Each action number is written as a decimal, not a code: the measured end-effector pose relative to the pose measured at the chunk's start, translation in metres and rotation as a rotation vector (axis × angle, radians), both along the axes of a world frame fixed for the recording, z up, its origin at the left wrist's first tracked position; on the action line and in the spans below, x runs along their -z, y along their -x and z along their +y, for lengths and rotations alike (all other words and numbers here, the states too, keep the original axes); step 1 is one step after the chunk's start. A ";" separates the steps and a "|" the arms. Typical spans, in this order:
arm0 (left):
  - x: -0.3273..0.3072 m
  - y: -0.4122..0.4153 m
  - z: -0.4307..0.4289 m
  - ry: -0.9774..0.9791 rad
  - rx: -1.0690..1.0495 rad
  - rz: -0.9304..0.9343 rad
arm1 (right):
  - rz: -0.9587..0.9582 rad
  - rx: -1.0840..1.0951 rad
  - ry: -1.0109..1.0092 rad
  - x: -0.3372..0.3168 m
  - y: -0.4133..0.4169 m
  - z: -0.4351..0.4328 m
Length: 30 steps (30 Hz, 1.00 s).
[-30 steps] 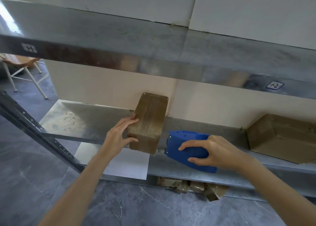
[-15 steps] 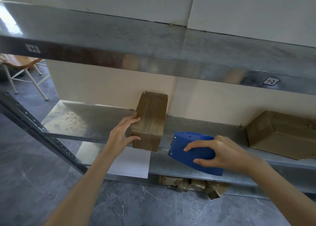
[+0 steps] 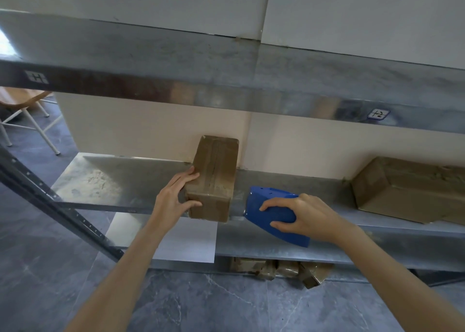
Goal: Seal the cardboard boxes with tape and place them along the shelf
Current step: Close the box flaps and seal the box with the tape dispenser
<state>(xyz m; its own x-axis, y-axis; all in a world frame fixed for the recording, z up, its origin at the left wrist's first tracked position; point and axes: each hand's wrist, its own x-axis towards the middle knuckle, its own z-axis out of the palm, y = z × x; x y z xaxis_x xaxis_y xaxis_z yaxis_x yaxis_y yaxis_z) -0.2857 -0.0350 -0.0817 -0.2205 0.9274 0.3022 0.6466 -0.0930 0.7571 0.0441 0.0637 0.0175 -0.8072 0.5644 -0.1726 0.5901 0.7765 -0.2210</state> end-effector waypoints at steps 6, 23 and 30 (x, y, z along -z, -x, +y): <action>0.000 -0.004 -0.001 -0.004 0.004 -0.059 | -0.016 0.067 -0.148 0.012 0.030 -0.008; 0.002 -0.013 0.001 0.006 -0.025 -0.147 | -0.016 0.286 -0.215 0.058 0.074 0.001; 0.003 -0.016 0.001 -0.007 -0.028 -0.193 | 0.093 0.452 0.235 0.106 0.048 0.071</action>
<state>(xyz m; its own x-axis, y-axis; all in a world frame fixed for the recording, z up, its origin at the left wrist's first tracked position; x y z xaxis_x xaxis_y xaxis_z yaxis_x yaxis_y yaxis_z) -0.2698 -0.0340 -0.0845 -0.3011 0.9179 0.2583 0.4920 -0.0825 0.8667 -0.0034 0.1351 -0.0881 -0.5094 0.8152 -0.2756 0.8249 0.3712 -0.4264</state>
